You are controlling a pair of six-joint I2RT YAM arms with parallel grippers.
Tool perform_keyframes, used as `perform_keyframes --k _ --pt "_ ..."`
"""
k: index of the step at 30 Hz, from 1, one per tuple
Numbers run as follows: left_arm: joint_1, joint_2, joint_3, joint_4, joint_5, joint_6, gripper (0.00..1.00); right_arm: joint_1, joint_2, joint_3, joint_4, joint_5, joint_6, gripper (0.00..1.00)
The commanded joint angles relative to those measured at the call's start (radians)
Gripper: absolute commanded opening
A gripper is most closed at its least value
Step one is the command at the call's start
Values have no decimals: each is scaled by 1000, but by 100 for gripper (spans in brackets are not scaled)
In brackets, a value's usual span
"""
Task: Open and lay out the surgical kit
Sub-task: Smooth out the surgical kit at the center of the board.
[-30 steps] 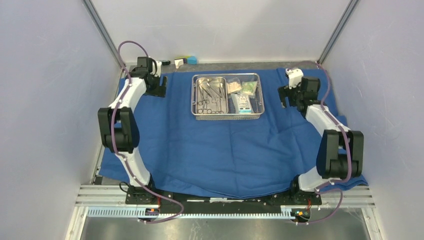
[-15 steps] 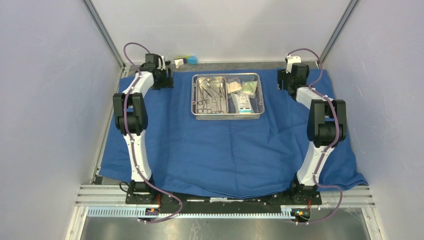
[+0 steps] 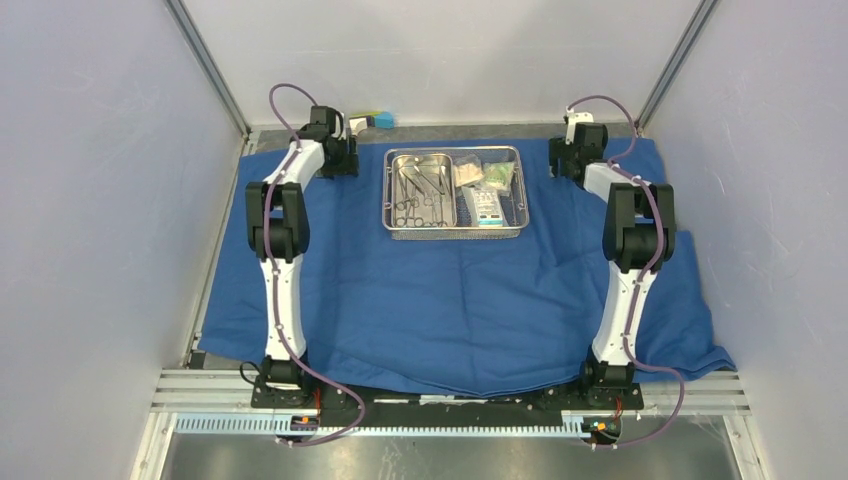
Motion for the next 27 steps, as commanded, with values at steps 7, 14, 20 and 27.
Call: perform_keyframes --k 7,14,20,27 --pt "-4 51 59 -72 -11 22 59 -15 98 118 -117 -28 0 81" --pt "22 75 76 -76 29 -1 30 -64 121 122 -122 -68 8 71" --pt "24 118 138 -108 73 0 7 -67 136 133 -126 -112 14 54" --pt "23 117 163 -131 80 7 8 -67 140 137 -131 -144 15 41"
